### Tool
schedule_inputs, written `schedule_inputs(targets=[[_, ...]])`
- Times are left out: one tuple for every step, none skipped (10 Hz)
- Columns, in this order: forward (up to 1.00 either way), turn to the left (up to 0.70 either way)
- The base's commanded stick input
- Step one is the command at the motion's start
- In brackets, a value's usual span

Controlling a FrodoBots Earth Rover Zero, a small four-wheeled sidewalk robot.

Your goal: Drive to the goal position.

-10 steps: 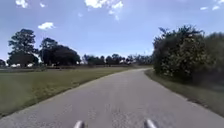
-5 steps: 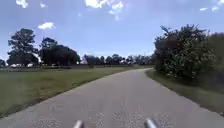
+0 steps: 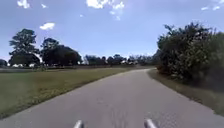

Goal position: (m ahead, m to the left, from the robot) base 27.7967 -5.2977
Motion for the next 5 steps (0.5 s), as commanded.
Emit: schedule_inputs(targets=[[0.5, 0.0], [0.5, 0.0], [0.5, 0.0], [0.5, 0.0], [0.5, 0.0]])
